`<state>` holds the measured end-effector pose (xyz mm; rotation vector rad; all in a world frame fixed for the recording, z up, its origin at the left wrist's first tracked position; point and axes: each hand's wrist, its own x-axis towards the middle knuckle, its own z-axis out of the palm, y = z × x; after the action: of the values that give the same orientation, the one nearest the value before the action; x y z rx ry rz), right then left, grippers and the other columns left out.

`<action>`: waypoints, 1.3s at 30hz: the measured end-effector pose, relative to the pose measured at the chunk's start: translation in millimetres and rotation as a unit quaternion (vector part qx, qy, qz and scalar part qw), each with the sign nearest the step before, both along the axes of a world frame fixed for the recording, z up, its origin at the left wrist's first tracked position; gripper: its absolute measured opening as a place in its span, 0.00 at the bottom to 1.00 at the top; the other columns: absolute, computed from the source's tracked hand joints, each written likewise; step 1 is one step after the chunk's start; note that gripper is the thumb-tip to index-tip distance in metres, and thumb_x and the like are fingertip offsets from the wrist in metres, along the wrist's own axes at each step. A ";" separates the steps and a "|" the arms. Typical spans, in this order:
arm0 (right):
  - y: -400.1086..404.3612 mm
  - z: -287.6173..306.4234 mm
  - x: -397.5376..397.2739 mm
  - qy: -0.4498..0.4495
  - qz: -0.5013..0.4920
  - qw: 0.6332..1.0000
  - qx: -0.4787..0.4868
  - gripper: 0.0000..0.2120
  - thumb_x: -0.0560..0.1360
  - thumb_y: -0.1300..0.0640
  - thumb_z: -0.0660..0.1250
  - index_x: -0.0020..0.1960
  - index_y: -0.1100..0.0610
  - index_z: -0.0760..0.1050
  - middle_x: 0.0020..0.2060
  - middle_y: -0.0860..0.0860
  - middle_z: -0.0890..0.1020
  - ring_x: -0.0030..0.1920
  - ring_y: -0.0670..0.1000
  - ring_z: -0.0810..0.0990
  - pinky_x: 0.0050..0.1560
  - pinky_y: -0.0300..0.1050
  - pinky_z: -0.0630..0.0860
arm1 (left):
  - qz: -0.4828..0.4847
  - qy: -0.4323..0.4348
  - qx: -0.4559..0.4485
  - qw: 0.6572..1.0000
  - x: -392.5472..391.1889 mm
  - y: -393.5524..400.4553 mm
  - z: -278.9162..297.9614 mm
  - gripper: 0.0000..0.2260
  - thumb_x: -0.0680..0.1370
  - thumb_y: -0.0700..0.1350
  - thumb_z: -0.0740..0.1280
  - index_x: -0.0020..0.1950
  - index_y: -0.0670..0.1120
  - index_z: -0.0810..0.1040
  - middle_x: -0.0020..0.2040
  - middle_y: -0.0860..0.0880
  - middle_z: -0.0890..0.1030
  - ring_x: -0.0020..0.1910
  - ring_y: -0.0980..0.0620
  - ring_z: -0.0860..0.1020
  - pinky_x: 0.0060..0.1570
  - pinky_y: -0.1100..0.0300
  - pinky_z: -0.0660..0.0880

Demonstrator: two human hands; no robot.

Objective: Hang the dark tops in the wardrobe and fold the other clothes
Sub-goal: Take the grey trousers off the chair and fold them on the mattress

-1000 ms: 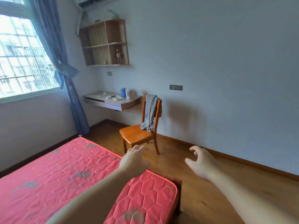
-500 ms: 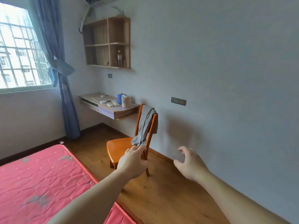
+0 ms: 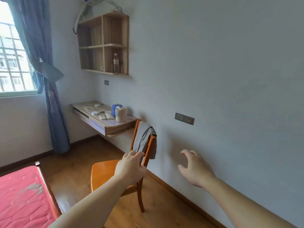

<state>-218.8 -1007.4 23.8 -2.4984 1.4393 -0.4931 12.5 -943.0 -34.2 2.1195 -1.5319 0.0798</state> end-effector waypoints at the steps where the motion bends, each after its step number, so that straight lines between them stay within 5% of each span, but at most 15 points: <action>1: -24.3 -5.0 3.9 -0.002 0.006 1.000 0.004 0.26 0.78 0.49 0.62 0.74 0.50 0.61 0.71 0.48 0.66 0.67 0.51 0.70 0.60 0.43 0.71 | 0.008 -0.004 0.006 1.000 6.4 -18.4 -4.0 0.22 0.75 0.56 0.66 0.69 0.60 0.68 0.67 0.56 0.73 0.63 0.52 0.72 0.48 0.63 0.76; 14: -322.4 -48.2 56.7 -0.006 0.072 0.992 0.100 0.26 0.76 0.47 0.63 0.72 0.50 0.63 0.69 0.50 0.67 0.61 0.52 0.74 0.58 0.48 0.75 | 0.086 0.004 0.081 0.993 43.2 -258.9 -17.9 0.24 0.75 0.54 0.65 0.71 0.59 0.66 0.67 0.54 0.71 0.64 0.51 0.70 0.48 0.61 0.73; 24: -509.0 -63.6 180.8 0.000 0.116 0.981 0.155 0.30 0.74 0.47 0.68 0.73 0.52 0.63 0.67 0.52 0.69 0.62 0.52 0.72 0.55 0.40 0.68 | 0.112 0.066 0.043 0.991 154.0 -442.2 -45.7 0.24 0.75 0.54 0.65 0.71 0.59 0.66 0.68 0.53 0.71 0.65 0.50 0.69 0.51 0.58 0.75; 30: -596.5 -109.9 267.9 0.055 0.166 0.963 0.206 0.39 0.70 0.44 0.70 0.76 0.51 0.58 0.72 0.52 0.65 0.68 0.54 0.70 0.57 0.42 0.68 | 0.129 0.126 0.102 0.978 212.8 -530.3 -76.7 0.26 0.75 0.54 0.65 0.72 0.59 0.64 0.70 0.52 0.69 0.65 0.49 0.71 0.50 0.59 0.74; 35: -644.6 -162.8 330.5 0.088 0.243 0.904 0.339 0.58 0.64 0.48 0.78 0.78 0.46 0.38 0.77 0.51 0.54 0.72 0.58 0.64 0.59 0.48 0.72 | 0.166 0.286 0.163 0.930 231.3 -578.9 -108.3 0.27 0.76 0.56 0.65 0.74 0.58 0.61 0.71 0.49 0.69 0.60 0.50 0.76 0.50 0.62 0.75; 39: -671.6 -193.6 363.1 0.107 0.286 0.851 0.428 0.60 0.64 0.54 0.76 0.76 0.43 0.32 0.75 0.56 0.61 0.69 0.61 0.69 0.62 0.60 0.74 | 0.264 0.430 0.189 0.843 222.4 -610.5 -127.7 0.34 0.74 0.61 0.64 0.77 0.55 0.57 0.69 0.47 0.72 0.59 0.47 0.76 0.54 0.53 0.78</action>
<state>144.3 -1679.0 -169.8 -2.0613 0.6347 0.4666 234.9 -1553.5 -161.9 2.3020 -0.4345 -0.9262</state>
